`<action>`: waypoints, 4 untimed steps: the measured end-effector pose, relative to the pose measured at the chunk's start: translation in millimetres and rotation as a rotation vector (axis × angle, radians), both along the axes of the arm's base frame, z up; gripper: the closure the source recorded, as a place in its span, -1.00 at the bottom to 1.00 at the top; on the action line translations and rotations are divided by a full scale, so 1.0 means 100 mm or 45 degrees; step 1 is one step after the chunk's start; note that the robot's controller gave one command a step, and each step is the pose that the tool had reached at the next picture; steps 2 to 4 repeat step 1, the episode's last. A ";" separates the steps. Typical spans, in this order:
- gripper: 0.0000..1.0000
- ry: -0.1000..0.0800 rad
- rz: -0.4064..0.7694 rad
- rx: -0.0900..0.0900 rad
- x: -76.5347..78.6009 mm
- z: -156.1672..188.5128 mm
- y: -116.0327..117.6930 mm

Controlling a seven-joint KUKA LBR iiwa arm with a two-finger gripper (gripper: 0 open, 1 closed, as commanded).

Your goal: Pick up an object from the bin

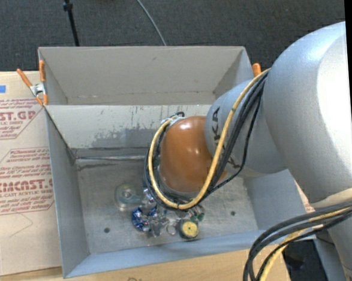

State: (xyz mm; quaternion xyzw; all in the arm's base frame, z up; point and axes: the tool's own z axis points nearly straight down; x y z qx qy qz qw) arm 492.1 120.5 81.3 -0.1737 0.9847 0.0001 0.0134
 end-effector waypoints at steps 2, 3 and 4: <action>1.00 0.020 0.570 -0.013 0.33 1.81 -0.22; 1.00 0.020 0.570 -0.013 0.33 1.81 -0.22; 1.00 0.020 0.570 -0.013 0.33 1.81 -0.22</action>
Offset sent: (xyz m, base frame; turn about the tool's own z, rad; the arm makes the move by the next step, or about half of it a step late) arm 0.0315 -0.0222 0.1777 -0.4482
